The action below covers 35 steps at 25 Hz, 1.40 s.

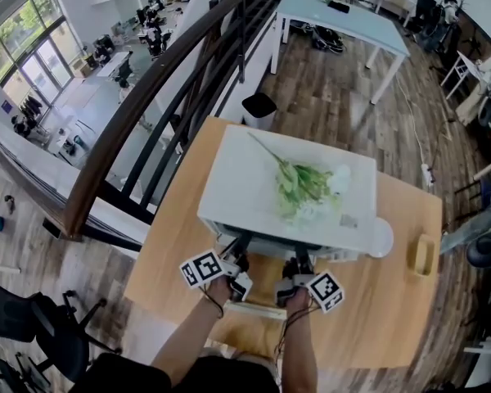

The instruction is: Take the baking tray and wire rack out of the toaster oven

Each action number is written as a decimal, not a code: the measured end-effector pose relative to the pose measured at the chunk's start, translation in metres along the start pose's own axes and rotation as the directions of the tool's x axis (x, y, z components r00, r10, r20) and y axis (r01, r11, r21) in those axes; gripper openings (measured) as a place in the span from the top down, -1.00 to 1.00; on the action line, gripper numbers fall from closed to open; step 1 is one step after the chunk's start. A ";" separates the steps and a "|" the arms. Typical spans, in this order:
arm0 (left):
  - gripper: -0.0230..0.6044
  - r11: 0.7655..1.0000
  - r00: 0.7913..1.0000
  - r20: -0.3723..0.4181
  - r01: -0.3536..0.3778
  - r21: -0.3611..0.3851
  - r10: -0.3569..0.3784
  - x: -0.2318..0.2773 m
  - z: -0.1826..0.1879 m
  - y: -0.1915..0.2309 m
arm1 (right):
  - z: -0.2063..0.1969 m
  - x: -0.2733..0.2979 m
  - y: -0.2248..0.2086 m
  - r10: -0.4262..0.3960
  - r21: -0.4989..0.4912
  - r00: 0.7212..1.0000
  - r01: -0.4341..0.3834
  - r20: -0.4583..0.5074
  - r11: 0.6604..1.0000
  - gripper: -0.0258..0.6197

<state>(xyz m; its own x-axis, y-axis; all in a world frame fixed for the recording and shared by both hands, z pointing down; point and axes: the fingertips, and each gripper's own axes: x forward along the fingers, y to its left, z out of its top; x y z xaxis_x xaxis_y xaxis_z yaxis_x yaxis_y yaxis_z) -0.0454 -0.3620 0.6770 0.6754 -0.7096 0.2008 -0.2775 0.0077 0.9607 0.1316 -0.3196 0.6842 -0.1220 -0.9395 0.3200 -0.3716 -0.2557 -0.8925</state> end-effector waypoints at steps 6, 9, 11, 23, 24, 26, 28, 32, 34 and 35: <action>0.69 1.000 1.000 -0.008 -0.007 0.011 0.007 -0.017 -0.009 0.001 | -0.008 -0.018 -0.003 -0.009 0.016 1.000 0.009 0.004 1.000 0.61; 0.69 1.000 1.000 -0.009 -0.021 0.011 0.021 -0.026 -0.014 0.001 | -0.012 -0.027 -0.004 -0.008 0.024 1.000 0.008 0.006 1.000 0.61; 0.69 1.000 1.000 -0.010 -0.024 0.005 0.024 -0.031 -0.017 0.001 | -0.015 -0.032 -0.004 -0.007 0.029 1.000 0.007 0.008 1.000 0.62; 0.70 0.999 0.999 -0.008 -0.031 0.016 0.031 -0.064 -0.033 0.002 | -0.033 -0.067 -0.009 -0.016 0.053 1.000 0.015 0.012 0.998 0.62; 0.70 0.999 0.999 -0.008 -0.031 0.014 0.031 -0.067 -0.035 0.001 | -0.034 -0.070 -0.008 -0.014 0.053 1.000 0.013 0.014 0.998 0.62; 0.71 0.999 1.000 -0.009 -0.030 0.013 0.030 -0.074 -0.037 0.000 | -0.037 -0.077 -0.007 -0.010 0.054 1.000 0.009 0.015 0.998 0.62; 0.71 1.000 1.000 -0.010 -0.029 0.011 0.029 -0.081 -0.040 -0.001 | -0.040 -0.084 -0.007 -0.012 0.050 1.000 0.011 0.018 0.999 0.62; 0.72 0.999 0.999 -0.019 -0.033 0.004 0.033 -0.092 -0.045 -0.001 | -0.047 -0.096 -0.006 -0.010 0.059 1.000 0.008 0.027 0.998 0.62; 0.72 0.999 0.999 -0.024 -0.023 0.025 0.024 -0.097 -0.046 -0.002 | -0.050 -0.101 -0.006 -0.003 0.065 0.999 0.001 0.033 0.998 0.62; 0.72 1.000 0.999 -0.027 -0.021 0.024 0.021 -0.100 -0.047 -0.002 | -0.052 -0.103 -0.005 -0.002 0.067 0.999 -0.001 0.035 0.998 0.62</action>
<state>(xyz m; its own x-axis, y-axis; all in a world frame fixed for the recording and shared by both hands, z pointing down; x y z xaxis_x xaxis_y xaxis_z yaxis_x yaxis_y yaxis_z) -0.0801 -0.2580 0.6639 0.6876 -0.6899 0.2264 -0.3076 0.0057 0.9515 0.0985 -0.2094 0.6723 -0.0888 -0.9466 0.3100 -0.3089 -0.2697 -0.9120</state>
